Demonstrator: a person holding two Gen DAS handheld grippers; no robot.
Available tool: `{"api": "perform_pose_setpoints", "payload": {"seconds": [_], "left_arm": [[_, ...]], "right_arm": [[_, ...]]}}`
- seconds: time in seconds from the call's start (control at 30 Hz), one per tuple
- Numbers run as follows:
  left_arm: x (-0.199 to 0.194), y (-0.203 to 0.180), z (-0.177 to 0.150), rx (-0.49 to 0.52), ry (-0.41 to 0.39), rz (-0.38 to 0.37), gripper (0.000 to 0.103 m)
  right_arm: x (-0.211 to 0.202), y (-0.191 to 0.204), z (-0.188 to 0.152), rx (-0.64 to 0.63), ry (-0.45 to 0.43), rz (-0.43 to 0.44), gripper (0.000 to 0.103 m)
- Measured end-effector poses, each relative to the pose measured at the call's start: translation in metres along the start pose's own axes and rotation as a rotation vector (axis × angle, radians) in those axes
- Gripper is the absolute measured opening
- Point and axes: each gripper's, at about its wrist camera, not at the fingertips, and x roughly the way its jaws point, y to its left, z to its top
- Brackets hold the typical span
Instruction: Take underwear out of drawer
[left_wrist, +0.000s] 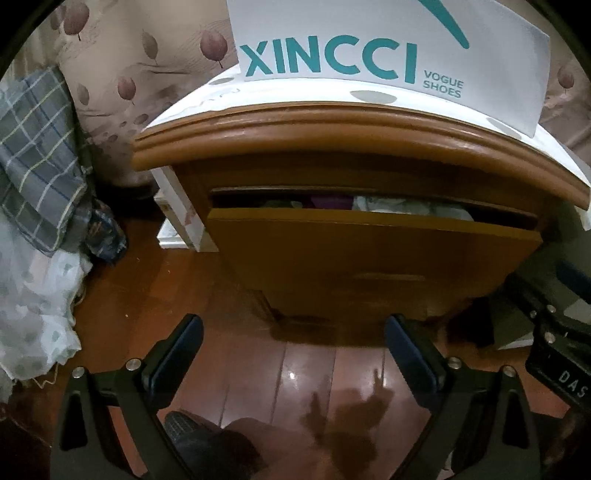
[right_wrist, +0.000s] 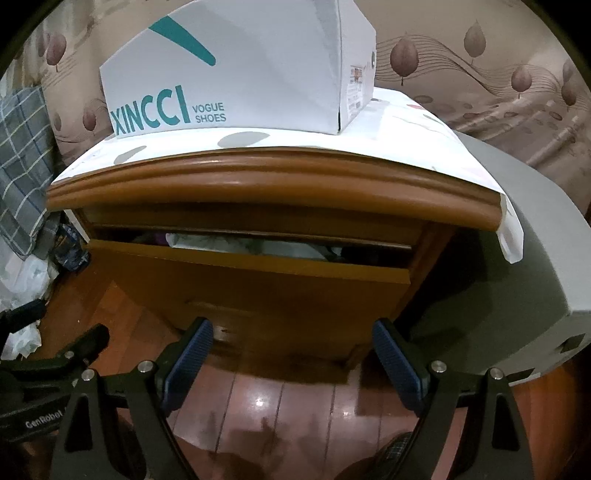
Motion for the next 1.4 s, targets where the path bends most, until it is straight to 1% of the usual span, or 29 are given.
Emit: {"api": "perform_pose_setpoints", "payload": {"seconds": [0.1,0.2,0.47,0.63,0.8,1.4], "left_arm": [[0.001,0.002,0.0,-0.012,0.014,-0.013,0.097],[0.004,0.004,-0.001,-0.027,0.027,-0.021,0.097],[0.008,0.008,0.0,-0.061,0.049,-0.023,0.097],[0.008,0.008,0.0,-0.062,0.046,-0.009,0.097],[0.009,0.011,0.0,-0.073,0.051,-0.01,0.097],[0.012,0.008,0.0,-0.066,0.048,0.009,0.097]], "right_arm": [[0.0,-0.003,0.0,-0.003,-0.001,-0.006,0.09],[-0.001,-0.005,0.001,0.003,0.005,0.007,0.09],[-0.002,-0.003,0.001,-0.008,0.004,0.009,0.09],[-0.004,-0.002,0.003,-0.015,-0.002,0.004,0.09],[-0.005,0.002,0.003,-0.027,-0.009,-0.007,0.09],[-0.008,0.003,0.005,-0.03,-0.013,-0.003,0.09]]}}
